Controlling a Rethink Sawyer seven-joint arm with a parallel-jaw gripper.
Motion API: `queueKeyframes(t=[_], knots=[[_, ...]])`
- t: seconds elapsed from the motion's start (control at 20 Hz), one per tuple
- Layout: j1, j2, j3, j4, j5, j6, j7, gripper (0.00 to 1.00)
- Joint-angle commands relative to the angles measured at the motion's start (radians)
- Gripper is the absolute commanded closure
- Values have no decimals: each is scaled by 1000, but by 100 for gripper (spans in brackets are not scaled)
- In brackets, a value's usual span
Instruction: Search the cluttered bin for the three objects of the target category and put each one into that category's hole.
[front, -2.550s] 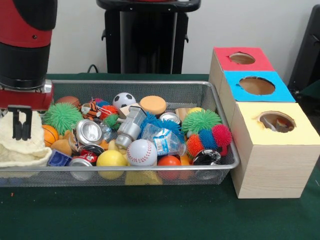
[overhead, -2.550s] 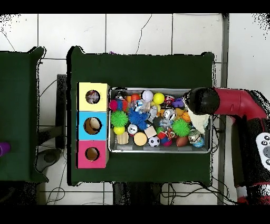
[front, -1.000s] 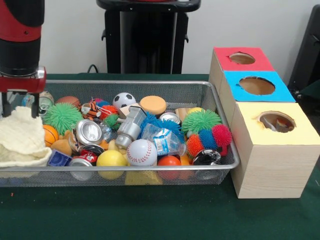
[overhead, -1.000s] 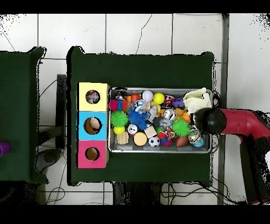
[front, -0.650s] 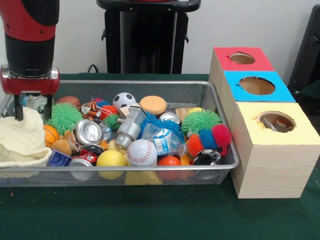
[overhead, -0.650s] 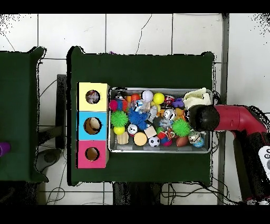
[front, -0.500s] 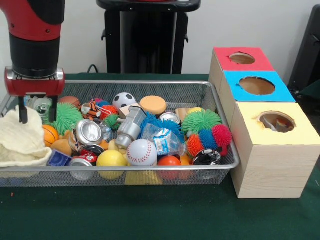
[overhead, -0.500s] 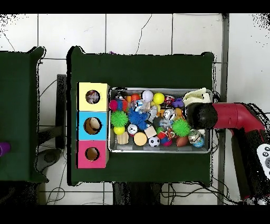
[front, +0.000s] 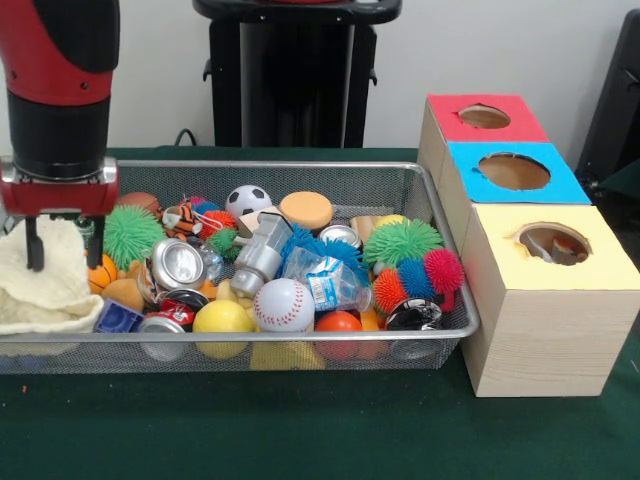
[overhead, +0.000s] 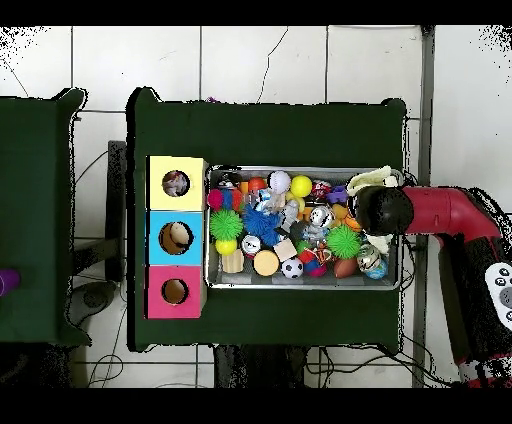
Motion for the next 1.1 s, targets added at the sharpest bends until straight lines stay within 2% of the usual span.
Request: queueKeyframes(t=[0.05,1.05,1.1], knots=[[-30,104,30,-93,-109,14,-353,0],[-87,149,91,-90,-97,15,-408,0],[-88,149,94,-89,-97,16,-410,100]])
